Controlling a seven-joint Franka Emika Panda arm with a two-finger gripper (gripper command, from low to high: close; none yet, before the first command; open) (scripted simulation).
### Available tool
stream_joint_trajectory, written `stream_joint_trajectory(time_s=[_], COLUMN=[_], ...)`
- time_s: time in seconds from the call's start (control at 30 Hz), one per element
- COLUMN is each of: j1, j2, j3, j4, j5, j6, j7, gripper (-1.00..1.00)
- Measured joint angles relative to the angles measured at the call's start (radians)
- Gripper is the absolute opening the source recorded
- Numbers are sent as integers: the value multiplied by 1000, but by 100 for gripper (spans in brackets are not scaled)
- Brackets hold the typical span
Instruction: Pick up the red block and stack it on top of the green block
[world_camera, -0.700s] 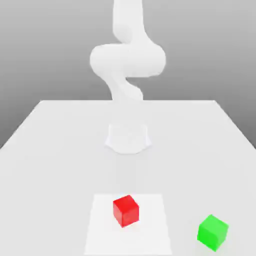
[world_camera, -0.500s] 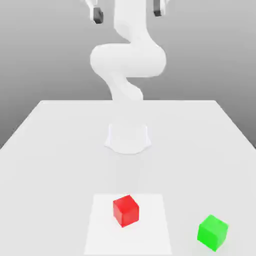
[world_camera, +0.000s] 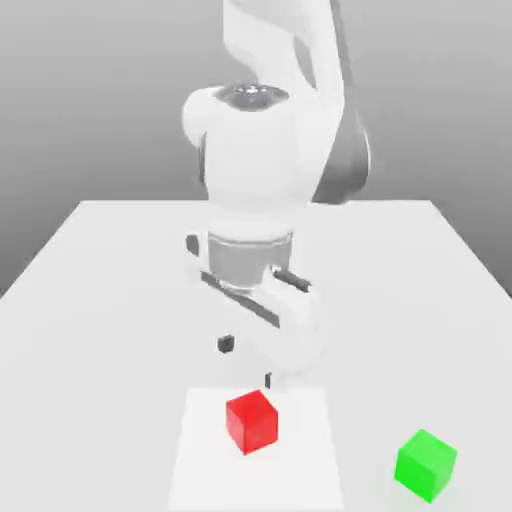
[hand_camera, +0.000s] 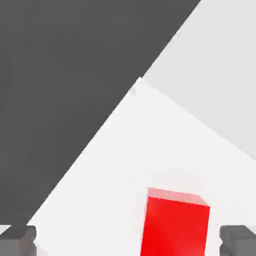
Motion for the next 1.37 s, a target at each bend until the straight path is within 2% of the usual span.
stream_joint_trajectory(time_s=[0.2, 0.23, 0.47, 0.7, 1.07, 1.13, 1.23, 1.27, 1.37], j1=[66, 75, 74, 71, 251, 266, 302, 311, 311], j2=[218, 238, 234, 29, 125, 175, 276, 299, 299], j3=[-94, -105, -104, -40, 149, 159, 119, 107, 107], j4=[20, 22, 22, 4, 284, 310, 324, 326, 326], j5=[-122, -131, -130, -8, -79, -117, -195, -213, -213], j6=[178, 194, 194, 6, -190, -170, -89, -69, -69], j7=[115, 121, 121, 2, -495, -514, -470, -459, -459], gripper=[0, -100, -100, -100, -100, -100, -100, 100, 100])
